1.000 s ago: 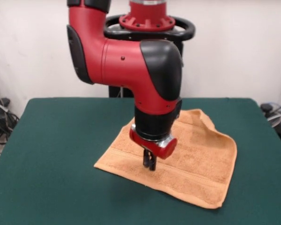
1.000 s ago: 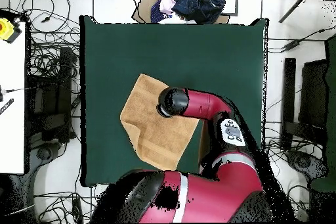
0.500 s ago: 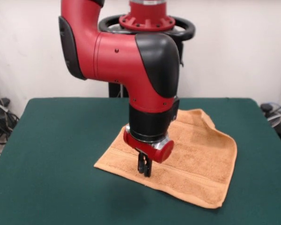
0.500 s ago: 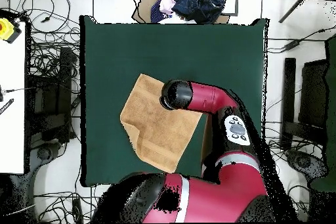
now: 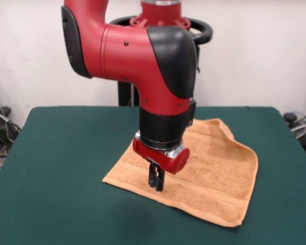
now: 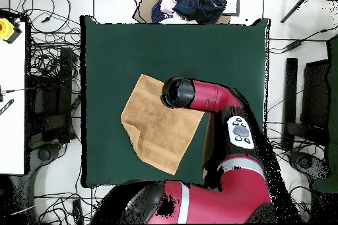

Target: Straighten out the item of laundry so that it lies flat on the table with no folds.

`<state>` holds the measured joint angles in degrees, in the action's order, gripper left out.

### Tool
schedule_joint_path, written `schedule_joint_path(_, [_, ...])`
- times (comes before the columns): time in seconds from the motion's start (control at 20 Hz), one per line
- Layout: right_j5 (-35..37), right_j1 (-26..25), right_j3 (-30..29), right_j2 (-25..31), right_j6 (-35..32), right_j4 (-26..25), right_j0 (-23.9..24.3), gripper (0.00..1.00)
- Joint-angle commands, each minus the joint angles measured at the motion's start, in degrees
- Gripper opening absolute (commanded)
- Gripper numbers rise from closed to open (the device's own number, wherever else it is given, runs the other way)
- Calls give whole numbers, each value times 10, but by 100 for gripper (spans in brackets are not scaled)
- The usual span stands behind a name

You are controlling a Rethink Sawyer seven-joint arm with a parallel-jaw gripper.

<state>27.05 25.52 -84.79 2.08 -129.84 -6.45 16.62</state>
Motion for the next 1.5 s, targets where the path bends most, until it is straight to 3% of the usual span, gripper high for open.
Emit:
schedule_joint_path(0.05, [11, 24, -47, 32, -16, -6, -9, 0])
schedule_joint_path(0.85, [-17, -13, -98, 65, -38, 14, -3, 0])
schedule_joint_path(1.5, [-40, 23, -174, 77, -62, 24, -9, 0])
